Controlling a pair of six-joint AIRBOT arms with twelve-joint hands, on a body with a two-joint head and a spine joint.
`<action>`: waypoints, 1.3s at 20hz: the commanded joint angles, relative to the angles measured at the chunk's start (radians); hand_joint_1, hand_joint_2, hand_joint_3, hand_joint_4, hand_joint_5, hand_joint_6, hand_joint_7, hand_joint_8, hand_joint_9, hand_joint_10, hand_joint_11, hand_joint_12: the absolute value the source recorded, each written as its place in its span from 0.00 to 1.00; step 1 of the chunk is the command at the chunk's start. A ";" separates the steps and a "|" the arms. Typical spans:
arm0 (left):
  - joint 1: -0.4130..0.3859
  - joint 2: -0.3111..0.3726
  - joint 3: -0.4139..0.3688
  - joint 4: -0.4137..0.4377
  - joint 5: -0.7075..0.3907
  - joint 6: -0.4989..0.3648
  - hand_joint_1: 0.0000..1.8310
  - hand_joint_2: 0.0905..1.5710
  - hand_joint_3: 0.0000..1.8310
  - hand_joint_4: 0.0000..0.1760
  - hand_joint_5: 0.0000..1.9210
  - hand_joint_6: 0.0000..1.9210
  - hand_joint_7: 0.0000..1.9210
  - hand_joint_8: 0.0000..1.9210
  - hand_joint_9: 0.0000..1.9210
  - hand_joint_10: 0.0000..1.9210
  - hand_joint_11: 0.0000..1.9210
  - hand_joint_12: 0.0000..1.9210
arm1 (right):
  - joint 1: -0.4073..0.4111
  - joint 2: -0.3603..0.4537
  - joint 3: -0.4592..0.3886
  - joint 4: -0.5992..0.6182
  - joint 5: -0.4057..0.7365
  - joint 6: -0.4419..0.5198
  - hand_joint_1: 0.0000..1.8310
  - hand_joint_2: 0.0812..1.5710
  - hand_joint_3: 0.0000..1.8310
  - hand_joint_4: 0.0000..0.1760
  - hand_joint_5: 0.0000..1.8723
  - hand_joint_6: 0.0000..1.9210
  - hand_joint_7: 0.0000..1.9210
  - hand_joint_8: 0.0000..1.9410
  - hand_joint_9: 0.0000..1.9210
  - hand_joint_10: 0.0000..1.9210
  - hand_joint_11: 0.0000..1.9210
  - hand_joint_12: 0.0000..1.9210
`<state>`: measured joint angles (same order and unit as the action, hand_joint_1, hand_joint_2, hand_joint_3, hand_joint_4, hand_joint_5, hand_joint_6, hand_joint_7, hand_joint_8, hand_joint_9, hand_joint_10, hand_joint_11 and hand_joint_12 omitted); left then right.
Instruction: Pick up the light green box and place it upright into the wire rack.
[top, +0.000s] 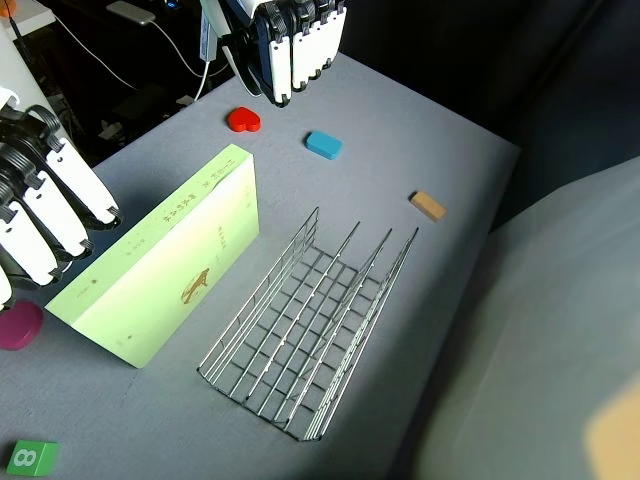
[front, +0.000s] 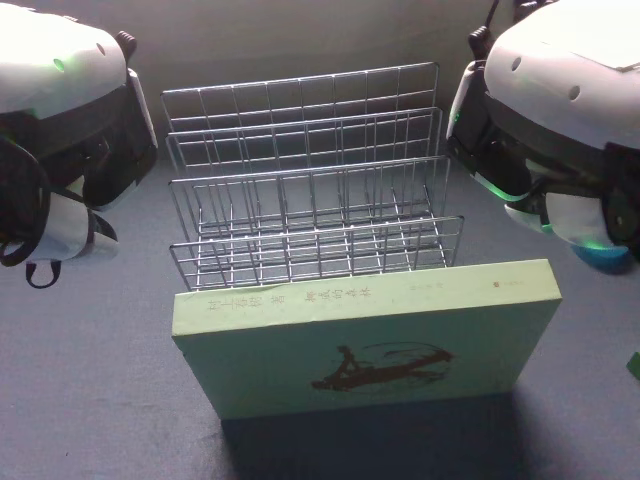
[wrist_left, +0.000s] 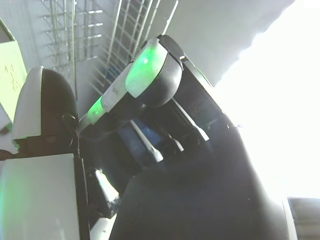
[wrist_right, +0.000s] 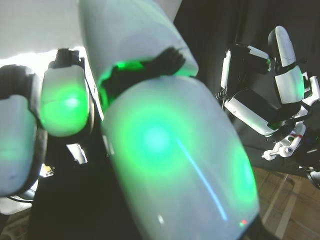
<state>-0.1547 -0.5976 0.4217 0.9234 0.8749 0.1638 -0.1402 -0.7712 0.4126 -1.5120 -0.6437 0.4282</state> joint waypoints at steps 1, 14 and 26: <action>-0.012 -0.003 -0.005 0.069 -0.043 0.007 0.11 0.67 0.06 0.47 0.18 0.04 0.15 0.02 0.14 0.04 0.00 0.37 | 0.016 -0.002 -0.007 -0.065 -0.001 -0.004 0.04 0.57 0.08 0.32 0.04 0.02 0.03 0.01 0.04 0.02 0.00 0.32; -0.024 0.050 0.100 0.020 -0.098 0.195 0.10 0.71 0.00 0.47 0.19 0.00 0.16 0.00 0.16 0.00 0.00 0.37 | 0.065 -0.128 -0.008 0.110 -0.096 -0.127 0.12 0.62 0.00 0.31 0.04 0.00 0.04 0.00 0.05 0.00 0.00 0.30; -0.072 0.135 0.120 0.017 -0.077 0.328 0.10 0.71 0.00 0.47 0.19 0.00 0.16 0.00 0.16 0.00 0.00 0.35 | 0.066 -0.341 0.172 0.432 -0.102 -0.199 0.45 0.58 0.00 0.26 0.05 0.00 0.05 0.00 0.03 0.00 0.00 0.26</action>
<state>-0.2161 -0.4606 0.5461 0.8719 0.8452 0.4927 -0.0895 -1.1168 0.5877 -1.0115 -0.7887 0.2276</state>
